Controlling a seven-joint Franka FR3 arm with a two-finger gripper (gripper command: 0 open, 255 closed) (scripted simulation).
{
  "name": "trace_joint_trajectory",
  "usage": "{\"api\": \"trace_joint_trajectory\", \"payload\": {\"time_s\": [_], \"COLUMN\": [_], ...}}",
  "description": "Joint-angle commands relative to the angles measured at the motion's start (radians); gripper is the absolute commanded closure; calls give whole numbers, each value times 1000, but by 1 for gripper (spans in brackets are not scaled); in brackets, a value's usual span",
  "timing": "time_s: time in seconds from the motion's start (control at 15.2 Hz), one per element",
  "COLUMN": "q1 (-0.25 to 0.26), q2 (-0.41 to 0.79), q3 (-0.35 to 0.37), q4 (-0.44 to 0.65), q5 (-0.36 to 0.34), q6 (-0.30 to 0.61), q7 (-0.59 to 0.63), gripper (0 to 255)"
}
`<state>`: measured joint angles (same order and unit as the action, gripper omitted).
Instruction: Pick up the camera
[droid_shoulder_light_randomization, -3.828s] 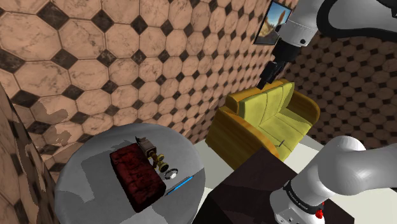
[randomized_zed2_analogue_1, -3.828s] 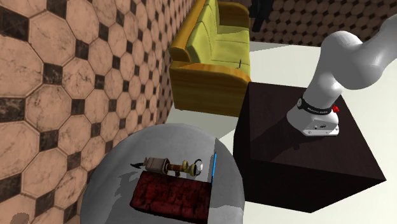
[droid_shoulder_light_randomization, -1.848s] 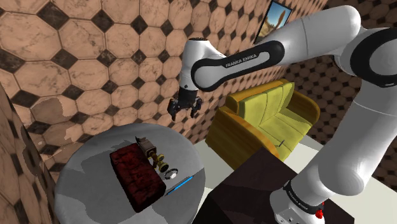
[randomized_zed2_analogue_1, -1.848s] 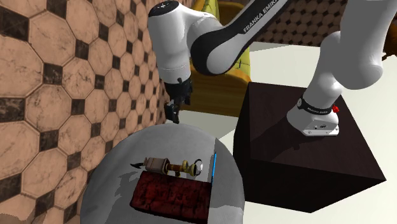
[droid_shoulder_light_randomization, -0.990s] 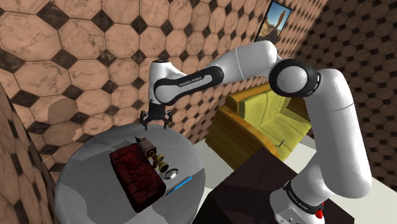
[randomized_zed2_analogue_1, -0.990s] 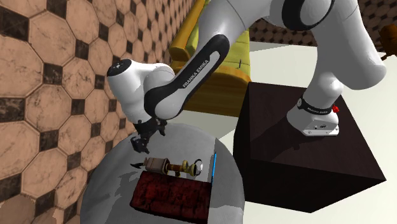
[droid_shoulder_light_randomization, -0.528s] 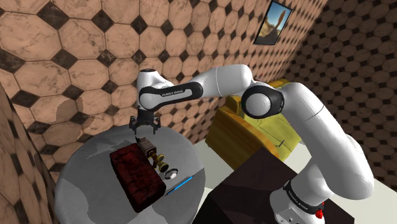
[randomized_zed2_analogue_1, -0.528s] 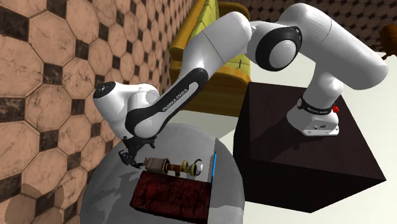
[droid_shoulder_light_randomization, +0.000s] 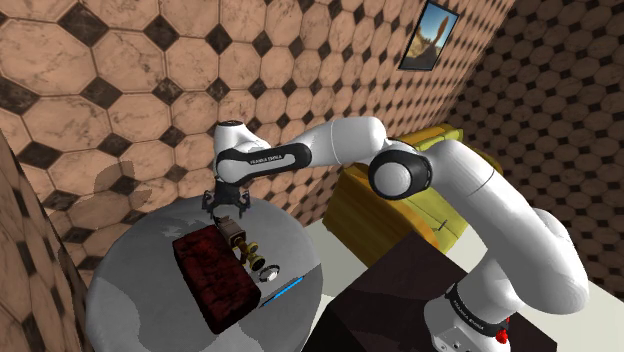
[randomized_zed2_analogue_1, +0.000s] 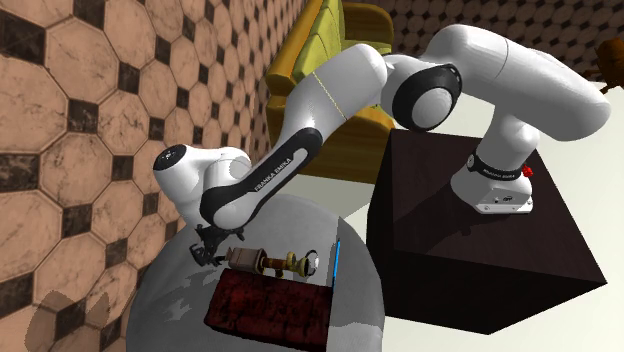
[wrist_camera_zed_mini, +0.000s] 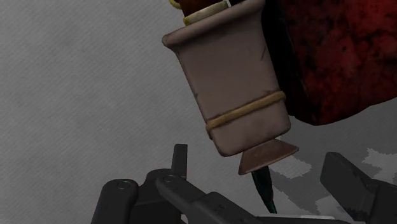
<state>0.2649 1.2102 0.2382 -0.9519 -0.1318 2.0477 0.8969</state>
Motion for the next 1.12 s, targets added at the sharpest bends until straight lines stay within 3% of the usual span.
{"api": "trace_joint_trajectory", "payload": {"time_s": [0.0, 0.59, 1.06], "q1": [0, 0, -9], "q2": [5, 3, -77], "q3": [-1, 0, 7], "q4": [2, -2, -53], "q5": [0, 0, 4], "q6": [4, 5, -24], "q7": [-1, 0, 6], "gripper": [255, 255, 255]}}
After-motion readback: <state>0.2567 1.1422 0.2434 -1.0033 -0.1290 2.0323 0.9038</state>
